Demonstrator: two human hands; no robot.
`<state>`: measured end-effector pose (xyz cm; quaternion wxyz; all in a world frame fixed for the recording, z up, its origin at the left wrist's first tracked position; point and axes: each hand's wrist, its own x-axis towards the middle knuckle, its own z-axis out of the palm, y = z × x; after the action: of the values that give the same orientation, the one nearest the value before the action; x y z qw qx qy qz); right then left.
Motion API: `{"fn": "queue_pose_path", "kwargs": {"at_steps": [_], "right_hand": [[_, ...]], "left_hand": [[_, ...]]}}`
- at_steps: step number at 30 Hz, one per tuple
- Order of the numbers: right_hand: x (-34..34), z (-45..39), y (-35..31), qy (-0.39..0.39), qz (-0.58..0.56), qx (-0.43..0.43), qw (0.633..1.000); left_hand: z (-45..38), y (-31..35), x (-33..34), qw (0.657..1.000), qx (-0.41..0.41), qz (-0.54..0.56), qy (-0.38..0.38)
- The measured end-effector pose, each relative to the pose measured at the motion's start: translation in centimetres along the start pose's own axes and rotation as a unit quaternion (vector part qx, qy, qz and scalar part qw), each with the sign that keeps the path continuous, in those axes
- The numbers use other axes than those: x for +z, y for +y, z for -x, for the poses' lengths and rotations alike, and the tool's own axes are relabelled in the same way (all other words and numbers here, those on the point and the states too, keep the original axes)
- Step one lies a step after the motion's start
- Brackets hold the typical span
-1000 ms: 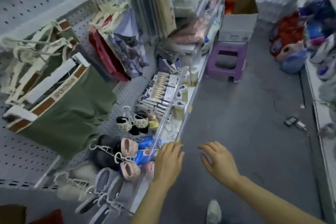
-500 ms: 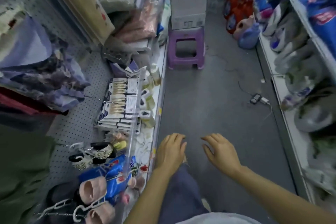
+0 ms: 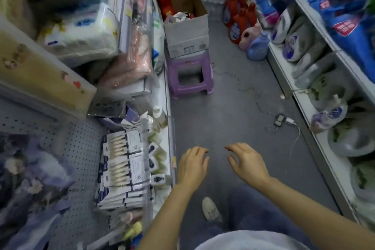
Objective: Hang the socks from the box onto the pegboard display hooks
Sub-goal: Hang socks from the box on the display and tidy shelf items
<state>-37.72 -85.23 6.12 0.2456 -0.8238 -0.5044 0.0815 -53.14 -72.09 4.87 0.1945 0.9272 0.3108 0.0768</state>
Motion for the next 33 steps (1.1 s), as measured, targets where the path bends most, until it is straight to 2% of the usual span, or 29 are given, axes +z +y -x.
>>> {"fn": "queue_pose_path", "kwargs": {"at_steps": [5, 14, 22, 29, 33], "right_hand": [[0.1, -7.6, 2.3, 0.01, 0.006, 0.025, 1.0], [-2.6, -25.1, 8.8, 0.008, 0.024, 0.009, 1.0], [-3.8, -41.9, 13.1, -0.002, 0.037, -0.02, 0.999], [-1.9, -54.2, 13.7, 0.01, 0.022, -0.018, 1.0], [-1.3, -61.0, 13.9, -0.008, 0.027, -0.013, 1.0]], "left_hand": [[-9.4, -1.8, 0.2, 0.999, 0.044, -0.006, 0.008], [-28.8, -3.2, 0.0, 1.0, 0.026, 0.014, 0.004], [-43.3, -5.1, -2.3, 0.996, -0.037, 0.06, 0.061], [-55.9, -11.6, -5.8, 0.986, -0.112, 0.087, 0.088], [-64.2, -15.9, -7.9, 0.98, -0.138, 0.109, 0.097]]}}
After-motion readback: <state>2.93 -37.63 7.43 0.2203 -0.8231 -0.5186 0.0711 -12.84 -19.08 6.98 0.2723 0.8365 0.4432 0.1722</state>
